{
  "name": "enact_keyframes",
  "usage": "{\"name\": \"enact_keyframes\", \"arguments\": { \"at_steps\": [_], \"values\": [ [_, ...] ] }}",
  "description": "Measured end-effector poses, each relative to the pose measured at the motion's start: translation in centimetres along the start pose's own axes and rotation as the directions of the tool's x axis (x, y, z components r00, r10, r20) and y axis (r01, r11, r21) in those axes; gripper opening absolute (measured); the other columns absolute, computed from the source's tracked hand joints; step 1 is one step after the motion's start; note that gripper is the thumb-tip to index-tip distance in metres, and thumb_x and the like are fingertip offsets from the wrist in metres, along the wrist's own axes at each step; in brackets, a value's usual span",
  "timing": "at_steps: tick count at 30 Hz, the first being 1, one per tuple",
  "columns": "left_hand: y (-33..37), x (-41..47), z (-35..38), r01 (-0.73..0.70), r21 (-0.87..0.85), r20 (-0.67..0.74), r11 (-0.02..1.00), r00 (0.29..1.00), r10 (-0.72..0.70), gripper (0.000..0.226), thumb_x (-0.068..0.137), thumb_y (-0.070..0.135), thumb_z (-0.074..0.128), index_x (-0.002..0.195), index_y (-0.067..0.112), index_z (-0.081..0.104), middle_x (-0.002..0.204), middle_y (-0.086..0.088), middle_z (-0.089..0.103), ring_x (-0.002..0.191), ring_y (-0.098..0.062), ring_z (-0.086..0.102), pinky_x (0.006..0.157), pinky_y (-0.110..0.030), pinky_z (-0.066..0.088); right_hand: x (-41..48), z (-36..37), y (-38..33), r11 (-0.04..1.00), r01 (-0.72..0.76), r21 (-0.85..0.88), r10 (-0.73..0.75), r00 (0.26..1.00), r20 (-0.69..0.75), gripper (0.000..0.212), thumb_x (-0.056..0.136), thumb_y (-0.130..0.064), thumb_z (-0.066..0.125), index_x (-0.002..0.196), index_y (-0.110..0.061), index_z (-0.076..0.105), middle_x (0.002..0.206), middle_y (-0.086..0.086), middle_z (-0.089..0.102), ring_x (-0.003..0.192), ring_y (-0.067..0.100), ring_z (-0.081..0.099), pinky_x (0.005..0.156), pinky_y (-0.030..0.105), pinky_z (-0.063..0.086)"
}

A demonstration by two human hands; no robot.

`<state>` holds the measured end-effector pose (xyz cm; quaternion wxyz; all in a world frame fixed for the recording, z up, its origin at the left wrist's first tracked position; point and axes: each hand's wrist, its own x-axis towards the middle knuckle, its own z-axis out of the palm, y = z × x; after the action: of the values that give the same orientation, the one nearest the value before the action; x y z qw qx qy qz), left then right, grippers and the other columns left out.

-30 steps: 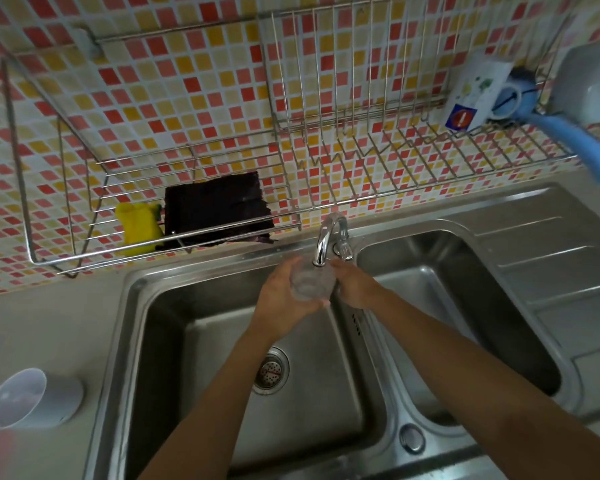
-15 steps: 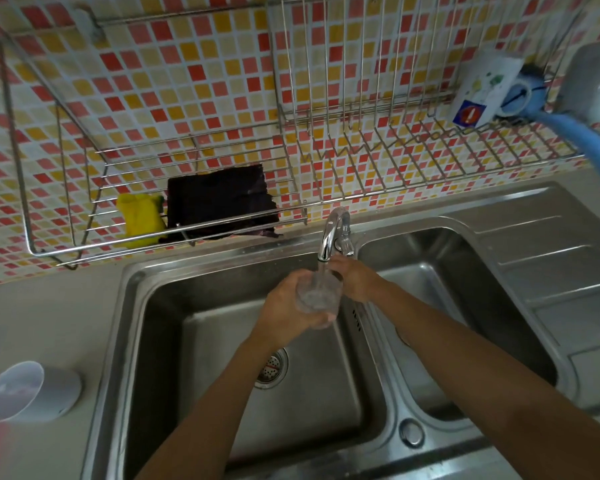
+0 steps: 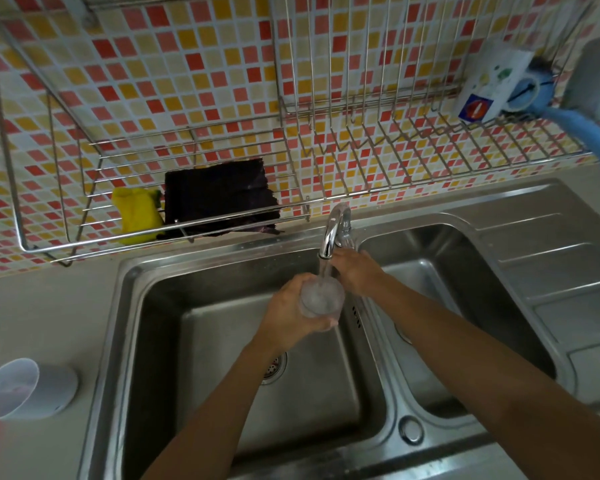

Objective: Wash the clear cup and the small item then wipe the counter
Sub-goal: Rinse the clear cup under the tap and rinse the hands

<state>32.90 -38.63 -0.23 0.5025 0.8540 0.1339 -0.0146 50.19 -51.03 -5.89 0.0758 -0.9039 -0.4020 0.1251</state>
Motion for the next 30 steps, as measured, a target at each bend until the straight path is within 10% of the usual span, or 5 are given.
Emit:
{"name": "enact_keyframes", "arguments": {
  "at_steps": [8, 13, 18, 23, 30],
  "values": [
    [-1.4, -0.6, -1.4, 0.043, -0.044, -0.117, 0.998, 0.992, -0.048, 0.081, 0.057, 0.033, 0.091, 0.126, 0.027, 0.049, 0.118, 0.014, 0.055, 0.105, -0.002, 0.053, 0.078, 0.000, 0.038, 0.8, -1.4, 0.5, 0.909, -0.110, 0.402, 0.257, 0.907, -0.333, 0.014, 0.090, -0.007, 0.057, 0.092, -0.008, 0.071, 0.095, 0.013, 0.069, 0.087, 0.029, 0.064, 0.074, 0.020, 0.039],
    [-1.8, -0.7, -0.6, 0.047, -0.036, -0.056, 0.998, 0.997, -0.049, 0.081, 0.056, 0.036, 0.091, 0.125, 0.030, 0.049, 0.119, 0.011, 0.055, 0.107, -0.007, 0.054, 0.084, -0.015, 0.044, -1.4, -1.0, 0.9, 0.735, -0.115, 0.668, 0.446, 0.824, -0.349, 0.019, 0.093, -0.017, 0.059, 0.109, -0.016, 0.070, 0.103, 0.004, 0.072, 0.090, 0.015, 0.066, 0.081, 0.015, 0.043],
    [-1.2, -0.6, 0.0, 0.027, -0.040, -0.049, 0.999, 0.998, -0.029, 0.079, 0.058, 0.033, 0.090, 0.126, 0.028, 0.049, 0.117, 0.012, 0.055, 0.104, -0.004, 0.053, 0.075, 0.000, 0.039, -6.1, 1.4, -0.5, 0.796, -0.214, 0.566, 0.487, 0.782, -0.389, 0.033, 0.097, -0.023, 0.050, 0.130, -0.018, 0.057, 0.094, 0.011, 0.070, 0.076, 0.015, 0.059, 0.072, 0.022, 0.042],
    [-1.0, -0.6, -0.1, 0.003, -0.037, -0.056, 0.999, 0.998, -0.005, 0.082, 0.057, 0.035, 0.090, 0.127, 0.028, 0.049, 0.121, 0.011, 0.055, 0.109, -0.006, 0.053, 0.083, -0.010, 0.040, -12.9, 9.5, -3.1, 0.884, -0.275, 0.377, 0.408, 0.848, -0.338, 0.057, 0.095, -0.034, 0.046, 0.145, -0.009, 0.034, 0.149, 0.012, 0.037, 0.139, 0.028, 0.031, 0.112, 0.043, 0.031],
    [-0.8, -0.7, -0.5, 0.015, -0.008, -0.086, 1.000, 0.996, -0.016, 0.085, 0.057, 0.037, 0.090, 0.130, 0.027, 0.047, 0.121, 0.015, 0.052, 0.110, -0.004, 0.050, 0.081, -0.004, 0.034, -13.4, 10.9, -3.6, 0.904, -0.369, 0.216, 0.424, 0.835, -0.349, 0.050, 0.096, -0.020, 0.031, 0.141, 0.000, 0.040, 0.147, 0.018, 0.039, 0.139, 0.029, 0.031, 0.111, 0.039, 0.027]
  ]
}}
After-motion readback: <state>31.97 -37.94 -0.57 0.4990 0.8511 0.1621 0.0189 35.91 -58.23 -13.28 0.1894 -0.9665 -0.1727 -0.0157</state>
